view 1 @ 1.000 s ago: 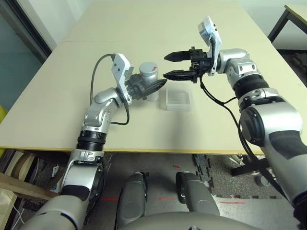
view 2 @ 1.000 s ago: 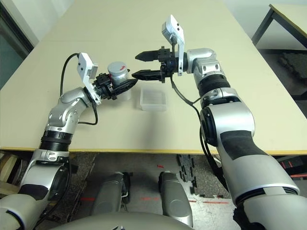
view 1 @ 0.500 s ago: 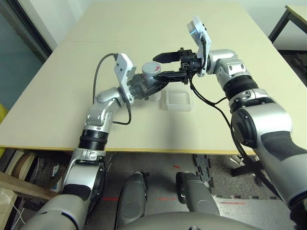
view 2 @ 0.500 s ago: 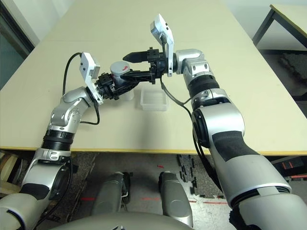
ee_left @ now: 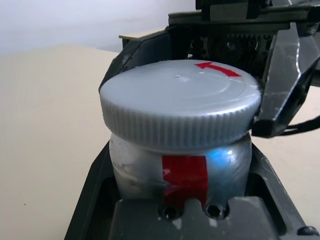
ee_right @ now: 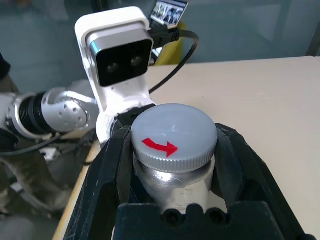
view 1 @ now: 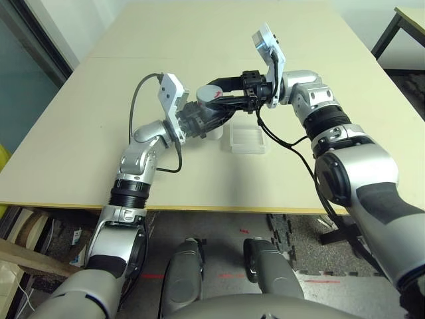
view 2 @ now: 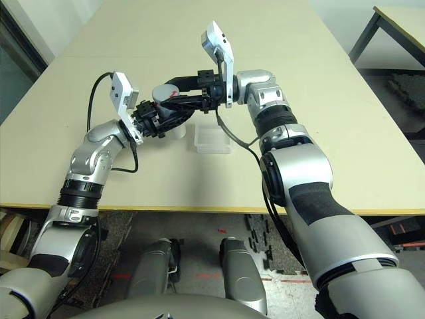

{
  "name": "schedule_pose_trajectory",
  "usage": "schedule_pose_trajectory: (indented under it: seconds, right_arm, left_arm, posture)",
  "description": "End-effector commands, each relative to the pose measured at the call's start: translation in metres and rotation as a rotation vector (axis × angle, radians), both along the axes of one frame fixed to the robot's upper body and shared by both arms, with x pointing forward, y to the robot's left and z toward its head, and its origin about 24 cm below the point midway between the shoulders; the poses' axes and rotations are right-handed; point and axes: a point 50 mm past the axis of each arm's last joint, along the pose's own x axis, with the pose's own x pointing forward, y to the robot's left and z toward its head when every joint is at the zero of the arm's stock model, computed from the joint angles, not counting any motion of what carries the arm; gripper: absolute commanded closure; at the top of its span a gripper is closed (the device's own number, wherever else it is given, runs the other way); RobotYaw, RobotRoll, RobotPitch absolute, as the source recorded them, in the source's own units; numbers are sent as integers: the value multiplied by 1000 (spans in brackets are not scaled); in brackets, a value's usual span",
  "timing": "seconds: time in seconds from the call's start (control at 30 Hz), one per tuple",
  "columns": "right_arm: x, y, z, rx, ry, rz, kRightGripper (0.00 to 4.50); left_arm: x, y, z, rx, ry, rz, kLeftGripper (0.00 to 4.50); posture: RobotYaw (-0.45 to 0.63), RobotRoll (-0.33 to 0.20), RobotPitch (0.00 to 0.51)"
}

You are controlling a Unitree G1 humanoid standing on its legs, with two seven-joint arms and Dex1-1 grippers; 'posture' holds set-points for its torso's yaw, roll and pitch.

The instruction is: Pour the medicine from the bottle into the box.

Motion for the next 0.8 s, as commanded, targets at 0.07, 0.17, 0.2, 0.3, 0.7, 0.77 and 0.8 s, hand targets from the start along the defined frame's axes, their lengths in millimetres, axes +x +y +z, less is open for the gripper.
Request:
schedule_pose_trajectory:
  seconds: [0.07,0.17,0.2,0.3,0.7,0.77,0.8]
  right_arm:
    - [3,-8,29,187,17,-49,1919]
    - [5,-18,38,249,52,-108,1919]
    - [7,-23,40,256,59,-140,1919]
    - [12,-41,39,206,44,-286,1919]
    - [14,-151,8,-167,-36,-893,1919]
    - [10,-173,2,-249,-34,-1002,1919]
    - [8,-182,-1,-287,-33,-1039,1919]
  left_arm:
    - [-1,-3,-9,19,26,-13,1866]
    - [0,-3,-9,14,28,-4,1866]
    - [0,-3,-9,12,28,1,1866]
    - [1,-2,-9,4,26,16,1866]
    - [7,6,-10,2,29,75,1866]
    - [9,7,-11,6,28,81,1866]
    - [9,7,-11,9,28,84,1866]
  posture:
    - [-84,0,121]
    - [-85,0,120]
    - [-84,0,120]
    - [-84,0,123]
    - [-101,0,128]
    - [-106,0,127]
    - [-108,0,127]
